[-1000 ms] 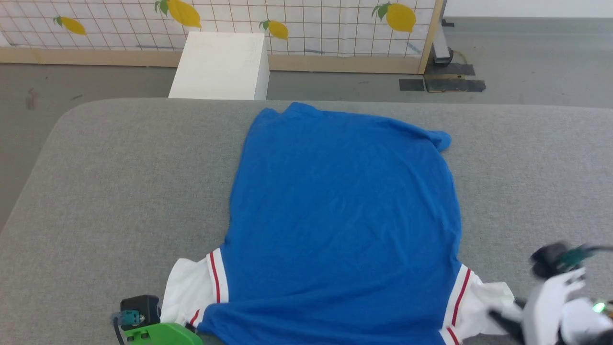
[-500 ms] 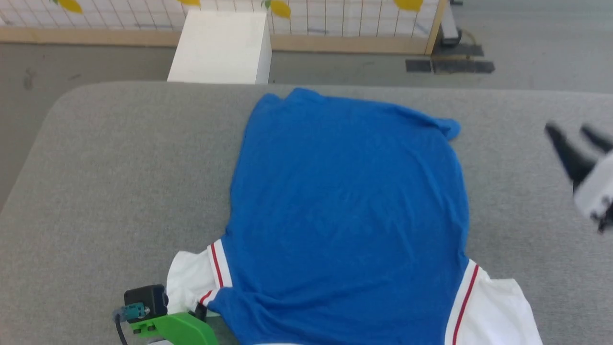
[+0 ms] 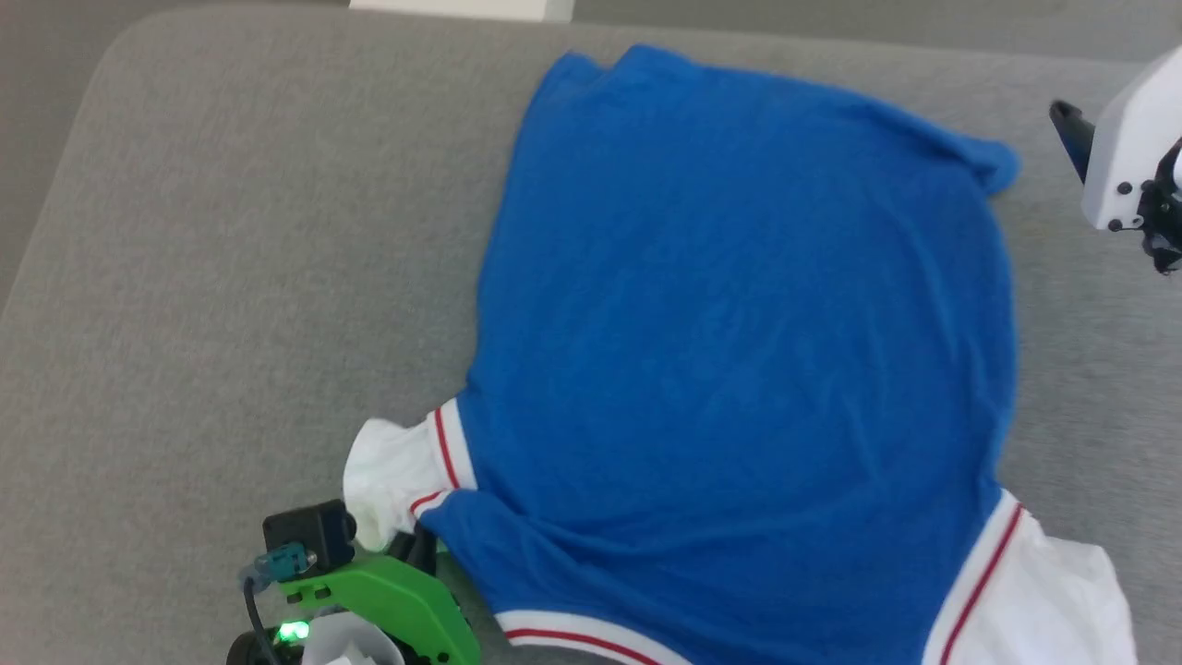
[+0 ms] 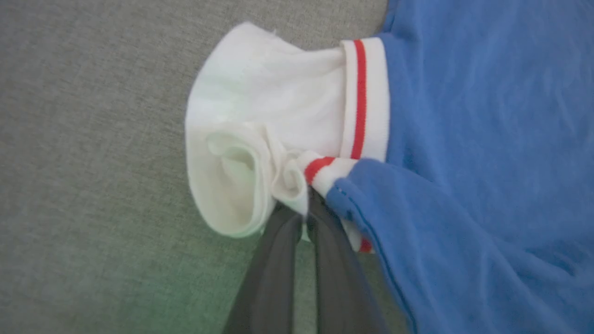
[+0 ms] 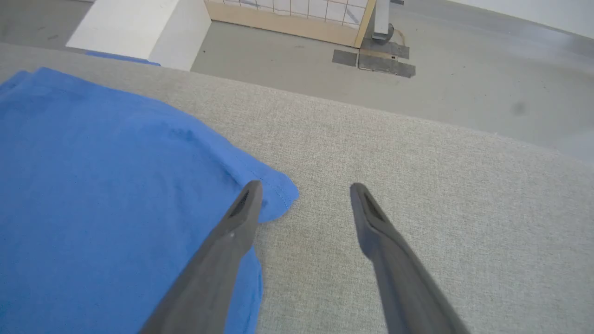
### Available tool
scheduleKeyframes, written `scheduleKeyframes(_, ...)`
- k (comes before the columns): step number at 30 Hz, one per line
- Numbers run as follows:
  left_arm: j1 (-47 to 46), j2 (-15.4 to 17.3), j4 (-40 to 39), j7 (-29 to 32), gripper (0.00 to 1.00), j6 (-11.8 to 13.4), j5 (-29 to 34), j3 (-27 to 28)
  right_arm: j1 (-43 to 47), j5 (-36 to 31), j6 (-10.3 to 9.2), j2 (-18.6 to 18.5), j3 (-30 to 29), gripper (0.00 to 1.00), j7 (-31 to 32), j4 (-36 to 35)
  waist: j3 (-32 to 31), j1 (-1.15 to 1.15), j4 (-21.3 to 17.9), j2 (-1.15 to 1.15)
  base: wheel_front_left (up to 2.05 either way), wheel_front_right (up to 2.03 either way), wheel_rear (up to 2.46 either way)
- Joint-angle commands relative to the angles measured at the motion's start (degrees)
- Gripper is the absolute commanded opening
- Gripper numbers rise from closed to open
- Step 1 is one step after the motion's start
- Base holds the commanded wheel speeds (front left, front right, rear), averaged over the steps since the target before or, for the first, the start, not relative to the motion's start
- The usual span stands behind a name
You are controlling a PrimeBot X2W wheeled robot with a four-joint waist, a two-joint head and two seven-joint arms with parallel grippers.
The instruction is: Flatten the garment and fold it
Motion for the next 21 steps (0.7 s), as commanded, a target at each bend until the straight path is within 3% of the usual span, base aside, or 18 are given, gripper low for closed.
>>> scheduleKeyframes(1,-0.71,-0.4,-0.21,-0.27,0.0,0.44,0.7,-0.13,-1.43,-1.04,-0.08,-0.44,0.65,1.0,1.37,1.65,5.37,0.0,5.02,0.0,0.0,0.0,0.0)
scheduleKeyframes(13,0.36,-1.21,-1.87,-1.07,0.0,0.72,0.15,-0.53,-2.07,-3.87,-0.08,-2.36,5.86,1.0,6.35,9.75,5.76,0.0,6.64,0.0,0.0,0.0,0.0)
scheduleKeyframes(14,0.32,-1.18,-1.73,-1.16,0.0,0.62,0.09,-0.49,-2.09,-3.55,-0.08,-2.34,5.67,0.35,6.24,10.08,5.44,0.0,6.3,0.0,0.0,0.0,0.0)
scheduleKeyframes(15,0.3,-1.09,-1.6,-1.16,0.0,0.59,0.09,-0.48,-2.21,-3.17,-0.08,-2.31,5.55,0.13,5.68,10.09,5.11,0.0,5.95,0.0,0.0,0.0,0.0)
scheduleKeyframes(16,0.24,-1.02,-1.53,-1.19,0.0,0.48,0.05,-0.47,-2.31,-2.65,-0.08,-2.4,5.7,0.0,5.05,10.02,4.71,0.0,5.52,0.0,0.0,0.0,0.0)
scheduleKeyframes(21,-0.45,-0.17,-0.82,-0.8,0.0,-0.06,0.06,-0.4,-1.78,2.33,-0.08,-3.68,6.11,0.0,-0.74,6.51,1.39,0.0,2.62,0.0,0.0,0.0,0.0)
